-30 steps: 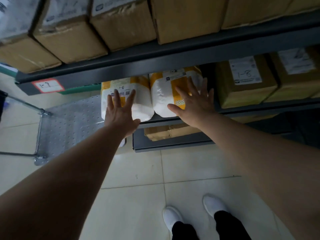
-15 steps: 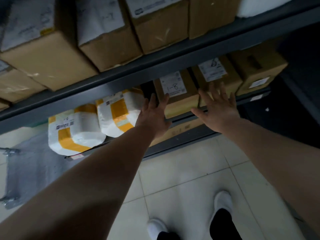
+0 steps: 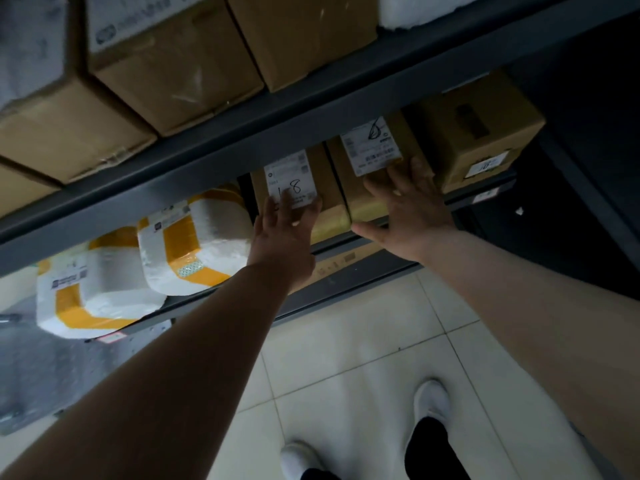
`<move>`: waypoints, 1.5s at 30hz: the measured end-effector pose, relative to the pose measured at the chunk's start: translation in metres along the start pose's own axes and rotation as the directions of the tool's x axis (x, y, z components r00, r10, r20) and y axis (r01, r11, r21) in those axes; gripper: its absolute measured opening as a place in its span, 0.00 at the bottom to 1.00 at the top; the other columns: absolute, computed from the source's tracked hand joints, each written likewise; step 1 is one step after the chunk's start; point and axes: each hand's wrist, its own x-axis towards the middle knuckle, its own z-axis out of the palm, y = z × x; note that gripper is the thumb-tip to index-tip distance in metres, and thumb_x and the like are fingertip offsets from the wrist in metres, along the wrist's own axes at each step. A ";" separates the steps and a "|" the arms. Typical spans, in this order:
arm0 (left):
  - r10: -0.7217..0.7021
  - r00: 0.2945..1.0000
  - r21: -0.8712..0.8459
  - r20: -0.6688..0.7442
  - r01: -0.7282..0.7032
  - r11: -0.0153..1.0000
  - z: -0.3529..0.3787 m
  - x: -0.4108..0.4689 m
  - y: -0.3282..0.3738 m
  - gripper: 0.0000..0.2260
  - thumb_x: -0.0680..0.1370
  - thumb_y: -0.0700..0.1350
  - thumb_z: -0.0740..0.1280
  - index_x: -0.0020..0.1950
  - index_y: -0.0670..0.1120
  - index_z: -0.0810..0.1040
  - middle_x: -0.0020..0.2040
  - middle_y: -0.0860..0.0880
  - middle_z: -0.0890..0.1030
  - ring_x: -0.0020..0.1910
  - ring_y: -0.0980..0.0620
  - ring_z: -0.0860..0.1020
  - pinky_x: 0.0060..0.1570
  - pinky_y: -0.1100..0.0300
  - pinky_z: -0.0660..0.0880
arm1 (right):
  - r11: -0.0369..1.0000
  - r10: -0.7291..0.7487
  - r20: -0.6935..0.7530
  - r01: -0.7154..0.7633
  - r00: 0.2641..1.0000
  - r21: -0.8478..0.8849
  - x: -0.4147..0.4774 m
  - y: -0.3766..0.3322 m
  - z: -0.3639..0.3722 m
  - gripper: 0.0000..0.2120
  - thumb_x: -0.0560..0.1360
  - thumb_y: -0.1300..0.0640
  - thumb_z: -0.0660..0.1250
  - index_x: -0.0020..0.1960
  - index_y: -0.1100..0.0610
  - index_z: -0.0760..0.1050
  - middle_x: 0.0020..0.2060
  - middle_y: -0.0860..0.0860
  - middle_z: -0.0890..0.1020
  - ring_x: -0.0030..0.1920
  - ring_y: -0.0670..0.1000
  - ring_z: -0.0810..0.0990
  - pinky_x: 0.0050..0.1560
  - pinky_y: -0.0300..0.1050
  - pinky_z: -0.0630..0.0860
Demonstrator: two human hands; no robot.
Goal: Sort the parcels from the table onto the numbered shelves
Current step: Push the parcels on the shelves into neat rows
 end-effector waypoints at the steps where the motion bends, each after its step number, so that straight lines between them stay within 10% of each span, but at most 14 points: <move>1: -0.006 1.000 -0.008 0.008 0.006 1.000 -0.001 -0.002 -0.003 0.42 0.77 0.51 0.66 0.78 0.60 0.38 0.79 0.42 0.38 0.77 0.37 0.39 0.75 0.44 0.48 | 1.000 -0.012 0.003 0.011 1.000 0.006 -0.001 -0.004 0.001 0.40 0.70 0.26 0.52 0.76 0.38 0.44 0.78 0.46 0.41 0.75 0.58 0.32 0.74 0.59 0.40; 18: -0.001 0.996 -0.022 0.094 0.003 1.000 -0.022 -0.012 0.023 0.47 0.75 0.55 0.69 0.78 0.55 0.34 0.78 0.39 0.36 0.76 0.36 0.38 0.74 0.43 0.48 | 0.999 0.004 -0.030 -0.005 1.000 -0.034 -0.015 0.012 -0.004 0.41 0.69 0.24 0.42 0.76 0.40 0.38 0.77 0.48 0.36 0.74 0.54 0.28 0.73 0.59 0.34; 27: 0.092 0.995 -0.059 0.047 -0.089 0.994 -0.041 0.041 0.095 0.44 0.76 0.53 0.69 0.79 0.55 0.40 0.79 0.41 0.39 0.77 0.39 0.39 0.75 0.45 0.45 | 0.983 0.166 -0.105 -0.173 0.980 -0.061 0.000 0.102 -0.045 0.42 0.72 0.28 0.55 0.77 0.41 0.41 0.77 0.50 0.38 0.74 0.57 0.30 0.71 0.61 0.32; 35: 0.067 0.993 0.022 0.099 -0.069 0.997 -0.032 0.040 0.101 0.46 0.77 0.53 0.68 0.78 0.50 0.34 0.78 0.38 0.36 0.77 0.38 0.38 0.74 0.46 0.45 | 0.986 0.152 -0.066 -0.147 0.986 0.075 -0.002 0.086 -0.045 0.50 0.68 0.63 0.70 0.76 0.37 0.44 0.78 0.46 0.41 0.76 0.57 0.34 0.73 0.54 0.43; 45: 0.032 0.990 -0.015 0.136 -0.031 0.999 -0.032 0.039 0.099 0.47 0.75 0.50 0.70 0.78 0.53 0.35 0.78 0.40 0.36 0.77 0.38 0.38 0.74 0.46 0.51 | 0.988 0.155 -0.015 -0.155 0.988 0.027 -0.003 0.051 -0.028 0.51 0.69 0.60 0.68 0.76 0.39 0.36 0.76 0.48 0.34 0.74 0.58 0.29 0.72 0.55 0.38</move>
